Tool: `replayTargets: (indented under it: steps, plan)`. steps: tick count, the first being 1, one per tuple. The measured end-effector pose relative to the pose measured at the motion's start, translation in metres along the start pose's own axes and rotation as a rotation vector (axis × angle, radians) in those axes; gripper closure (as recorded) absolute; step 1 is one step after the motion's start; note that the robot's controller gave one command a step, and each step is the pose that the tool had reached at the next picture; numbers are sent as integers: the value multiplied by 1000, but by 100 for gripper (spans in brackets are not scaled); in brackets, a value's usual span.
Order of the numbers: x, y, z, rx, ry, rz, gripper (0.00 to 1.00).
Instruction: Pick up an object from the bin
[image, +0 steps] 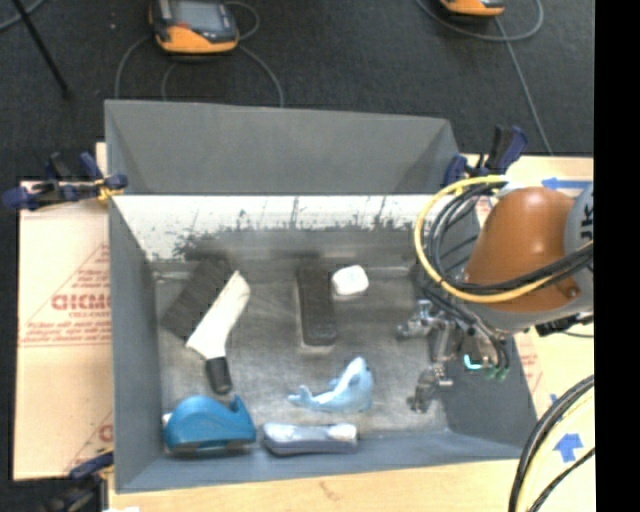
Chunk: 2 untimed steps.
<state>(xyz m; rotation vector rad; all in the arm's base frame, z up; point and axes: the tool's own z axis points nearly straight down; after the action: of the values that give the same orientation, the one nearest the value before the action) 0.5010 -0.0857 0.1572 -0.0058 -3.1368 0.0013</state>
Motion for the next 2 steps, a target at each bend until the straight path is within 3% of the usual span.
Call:
replayTargets:
  steps: [1, 2]
  plan:
    - [-2, 0, -4, 1, -8, -3, 0]
    - [1, 32, 37, 4, -15, -249, 0]
